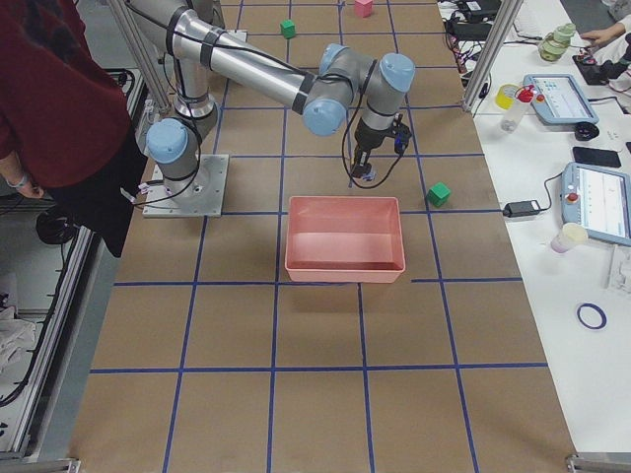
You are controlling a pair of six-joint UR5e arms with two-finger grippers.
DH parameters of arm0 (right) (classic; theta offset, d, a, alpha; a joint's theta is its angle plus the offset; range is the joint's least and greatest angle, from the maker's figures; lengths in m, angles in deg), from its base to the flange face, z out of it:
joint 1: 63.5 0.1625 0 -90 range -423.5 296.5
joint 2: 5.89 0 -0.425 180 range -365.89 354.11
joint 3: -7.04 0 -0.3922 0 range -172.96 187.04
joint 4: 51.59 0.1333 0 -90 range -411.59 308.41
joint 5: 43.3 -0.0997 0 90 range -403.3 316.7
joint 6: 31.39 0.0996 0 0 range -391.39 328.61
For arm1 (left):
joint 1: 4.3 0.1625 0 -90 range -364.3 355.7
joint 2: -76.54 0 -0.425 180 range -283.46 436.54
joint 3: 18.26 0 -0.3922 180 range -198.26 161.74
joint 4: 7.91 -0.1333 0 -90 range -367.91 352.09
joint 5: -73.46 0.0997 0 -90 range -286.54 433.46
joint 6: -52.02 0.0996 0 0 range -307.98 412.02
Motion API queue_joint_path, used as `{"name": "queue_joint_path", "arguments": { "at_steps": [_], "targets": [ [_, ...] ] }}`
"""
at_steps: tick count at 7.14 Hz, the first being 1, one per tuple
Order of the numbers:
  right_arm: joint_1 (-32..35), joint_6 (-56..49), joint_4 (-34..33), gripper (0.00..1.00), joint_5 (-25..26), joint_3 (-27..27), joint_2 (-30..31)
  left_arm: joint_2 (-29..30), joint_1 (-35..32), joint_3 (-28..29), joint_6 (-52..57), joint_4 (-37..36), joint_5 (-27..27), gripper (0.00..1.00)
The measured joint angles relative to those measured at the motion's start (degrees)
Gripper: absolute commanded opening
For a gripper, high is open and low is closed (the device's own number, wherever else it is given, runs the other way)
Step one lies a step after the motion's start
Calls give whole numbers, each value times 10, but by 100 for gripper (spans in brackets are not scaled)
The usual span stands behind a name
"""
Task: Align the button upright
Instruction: 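Lift the button switch out of the tray with the right gripper, then carry the switch to the table center and lower it with the right gripper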
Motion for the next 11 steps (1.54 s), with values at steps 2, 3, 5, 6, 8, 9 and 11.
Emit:
{"name": "queue_joint_path", "arguments": {
  "at_steps": [2,3,5,6,8,9,11],
  "targets": [
    [53,27,-54,0,-21,4,-14,0,0,0,0,0,0,100],
    [75,39,-80,0,-27,5,-24,0,0,0,0,0,0,100],
    [131,66,-121,0,-30,7,-39,0,0,0,0,0,0,100],
    [166,87,-146,0,-35,8,-49,0,0,0,0,0,0,100],
    [233,114,-217,0,-51,12,-76,0,0,0,0,0,-1,100],
    [264,118,-260,0,-55,19,-91,0,0,0,0,0,-1,100],
    [308,120,-338,0,-73,33,-120,0,0,0,0,0,-1,100]
  ]
}}
